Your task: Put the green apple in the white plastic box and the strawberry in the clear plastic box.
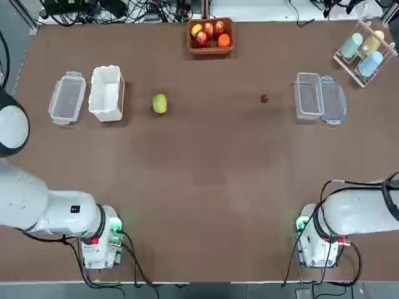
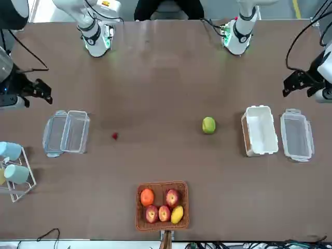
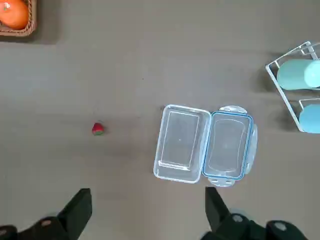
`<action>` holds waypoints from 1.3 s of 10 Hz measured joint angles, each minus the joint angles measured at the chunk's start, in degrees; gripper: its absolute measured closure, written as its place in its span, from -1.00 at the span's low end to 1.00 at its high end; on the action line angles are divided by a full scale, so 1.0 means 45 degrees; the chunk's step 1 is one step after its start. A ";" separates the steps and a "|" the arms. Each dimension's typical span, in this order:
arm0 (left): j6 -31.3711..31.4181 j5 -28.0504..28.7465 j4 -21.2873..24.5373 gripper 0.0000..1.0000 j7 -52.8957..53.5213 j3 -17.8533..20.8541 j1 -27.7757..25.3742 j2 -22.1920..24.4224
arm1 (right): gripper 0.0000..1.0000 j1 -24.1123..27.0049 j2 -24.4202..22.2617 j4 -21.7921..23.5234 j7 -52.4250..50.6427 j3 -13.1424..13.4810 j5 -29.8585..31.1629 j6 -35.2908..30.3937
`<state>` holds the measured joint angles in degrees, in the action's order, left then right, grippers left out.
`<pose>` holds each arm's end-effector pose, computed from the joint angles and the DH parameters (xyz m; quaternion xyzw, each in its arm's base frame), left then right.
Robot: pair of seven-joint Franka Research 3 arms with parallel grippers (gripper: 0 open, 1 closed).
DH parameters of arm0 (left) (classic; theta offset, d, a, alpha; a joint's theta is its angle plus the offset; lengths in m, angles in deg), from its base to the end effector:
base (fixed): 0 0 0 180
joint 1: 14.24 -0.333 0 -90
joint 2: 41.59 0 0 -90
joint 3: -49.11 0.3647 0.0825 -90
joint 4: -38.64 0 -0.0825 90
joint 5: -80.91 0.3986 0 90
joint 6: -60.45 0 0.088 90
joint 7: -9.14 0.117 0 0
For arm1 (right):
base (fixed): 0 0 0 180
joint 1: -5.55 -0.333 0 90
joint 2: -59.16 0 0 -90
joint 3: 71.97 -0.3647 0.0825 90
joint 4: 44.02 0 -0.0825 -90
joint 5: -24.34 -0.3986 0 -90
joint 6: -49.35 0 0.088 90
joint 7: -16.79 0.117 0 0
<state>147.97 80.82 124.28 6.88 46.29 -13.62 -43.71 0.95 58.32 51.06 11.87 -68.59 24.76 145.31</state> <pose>0.5775 -0.0343 0.6751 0.9999 -0.0103 -0.0022 0.0016 0.5721 0.0111 0.6374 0.9984 0.0539 0.0149 0.0037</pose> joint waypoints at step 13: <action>0.1737 -0.0316 0.1122 -1.00 -0.6551 -0.1590 0.0961 -0.2177 | -1.00 -0.2086 0.2790 0.4717 0.4109 -0.0143 -0.0060 0.7952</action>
<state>155.78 79.39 129.33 -22.60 39.13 -9.30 -53.50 -8.44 70.88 72.29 30.36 -69.23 24.49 181.09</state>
